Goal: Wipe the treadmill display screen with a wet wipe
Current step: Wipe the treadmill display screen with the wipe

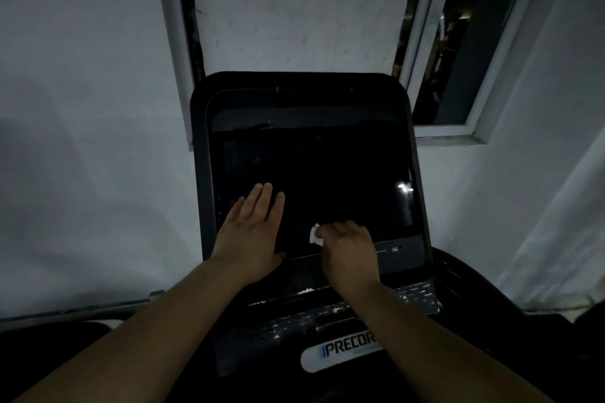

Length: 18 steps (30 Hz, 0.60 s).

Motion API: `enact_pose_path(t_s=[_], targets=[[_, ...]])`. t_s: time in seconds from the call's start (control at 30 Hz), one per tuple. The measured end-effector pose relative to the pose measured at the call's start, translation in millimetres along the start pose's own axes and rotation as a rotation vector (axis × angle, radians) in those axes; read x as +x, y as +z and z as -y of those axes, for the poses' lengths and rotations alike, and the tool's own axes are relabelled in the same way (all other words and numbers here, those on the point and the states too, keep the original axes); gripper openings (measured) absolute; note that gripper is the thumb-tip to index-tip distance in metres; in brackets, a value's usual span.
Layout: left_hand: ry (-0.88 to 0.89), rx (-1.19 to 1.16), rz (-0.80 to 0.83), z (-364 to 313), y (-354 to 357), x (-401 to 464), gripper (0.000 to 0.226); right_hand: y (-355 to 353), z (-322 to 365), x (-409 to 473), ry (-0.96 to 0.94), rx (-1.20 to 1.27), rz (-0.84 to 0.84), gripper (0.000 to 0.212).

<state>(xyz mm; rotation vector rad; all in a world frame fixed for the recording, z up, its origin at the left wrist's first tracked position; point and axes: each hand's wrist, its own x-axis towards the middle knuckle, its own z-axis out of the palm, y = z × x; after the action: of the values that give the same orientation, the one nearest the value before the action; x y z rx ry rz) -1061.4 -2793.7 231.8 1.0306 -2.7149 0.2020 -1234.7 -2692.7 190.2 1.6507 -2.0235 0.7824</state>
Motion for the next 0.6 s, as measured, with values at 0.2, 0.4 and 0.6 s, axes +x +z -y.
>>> enact_pose_path(t_s=[0.2,0.4,0.6], targets=[[0.023,-0.053,0.045,-10.2,-32.2,9.7,0.113,-46.9,-6.8,21.9,0.011,-0.050,0.087,0.035],[0.041,-0.041,0.027,-24.4,-63.1,15.2,0.115,-90.1,-16.0,34.3,0.018,-0.101,0.138,0.024],[0.027,-0.005,0.033,-56.2,-93.4,7.0,0.114,-134.1,-35.9,27.8,-0.015,-0.164,0.072,0.025]])
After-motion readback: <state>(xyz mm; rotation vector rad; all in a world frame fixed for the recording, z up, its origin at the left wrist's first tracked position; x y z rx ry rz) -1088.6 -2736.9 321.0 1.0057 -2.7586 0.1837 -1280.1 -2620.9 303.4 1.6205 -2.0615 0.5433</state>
